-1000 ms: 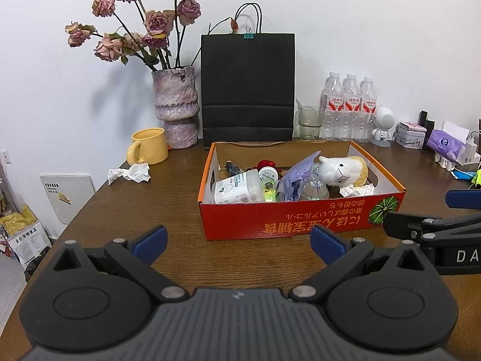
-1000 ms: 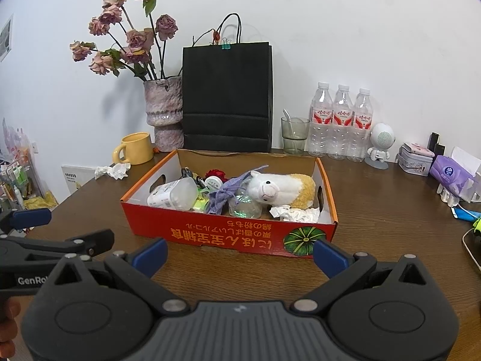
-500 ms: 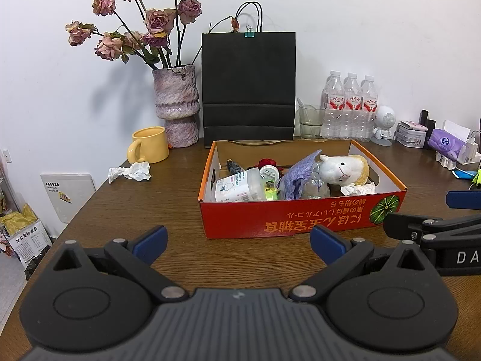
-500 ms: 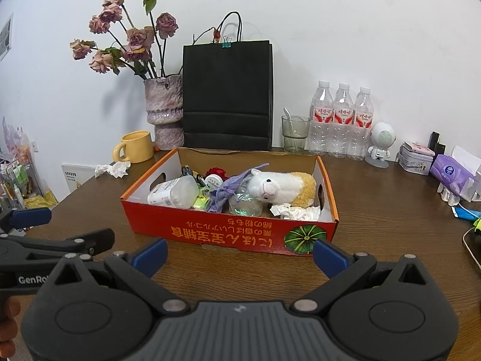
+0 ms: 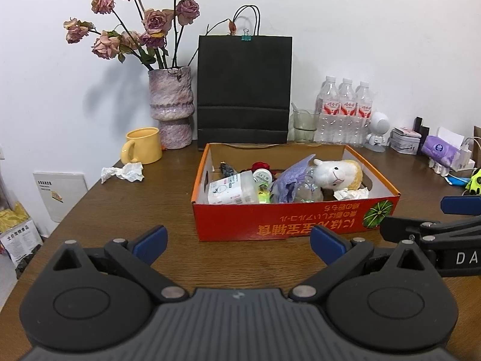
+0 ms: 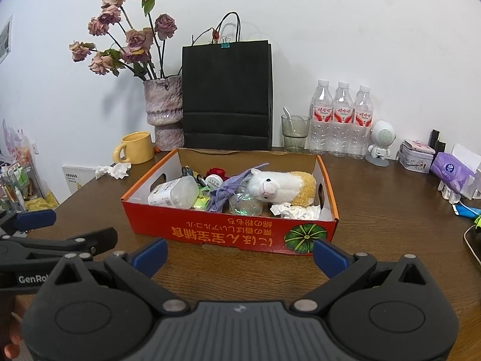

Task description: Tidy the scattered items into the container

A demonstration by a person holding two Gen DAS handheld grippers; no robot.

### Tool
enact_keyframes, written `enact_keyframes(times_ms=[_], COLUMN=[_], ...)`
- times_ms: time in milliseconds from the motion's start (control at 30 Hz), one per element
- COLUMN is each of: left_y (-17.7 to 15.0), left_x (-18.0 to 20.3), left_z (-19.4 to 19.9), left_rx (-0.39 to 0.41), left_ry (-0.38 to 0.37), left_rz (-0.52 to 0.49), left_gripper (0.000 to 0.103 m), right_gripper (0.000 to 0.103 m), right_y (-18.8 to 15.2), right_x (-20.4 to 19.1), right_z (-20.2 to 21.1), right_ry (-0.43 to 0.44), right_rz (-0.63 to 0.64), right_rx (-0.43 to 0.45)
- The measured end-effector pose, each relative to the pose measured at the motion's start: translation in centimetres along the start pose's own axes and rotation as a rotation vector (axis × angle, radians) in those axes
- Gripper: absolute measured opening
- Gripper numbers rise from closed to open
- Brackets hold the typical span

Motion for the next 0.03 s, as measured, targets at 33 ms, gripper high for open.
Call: enact_keyframes(times_ms=[33], left_y=[-0.02], left_x=[0.05], left_z=[-0.03], left_rx=[-0.004], left_ry=[0.002], left_rz=[0.001], left_gripper=[0.103], right_gripper=[0.103], right_y=[-0.03], right_x=[-0.12], right_z=[-0.05], right_ry=[-0.004], right_rz=[0.002], right_rx=[-0.001])
Point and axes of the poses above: each gripper's, at about its wrist camera, not at the fingertips, and z roughly against the way its jaws point, x to its right, y to its top, the point moved 6 cm from there along -z, roughly the way its jaws point, and after that the axes turned 2 degrees about x, right-handed, at the moved point
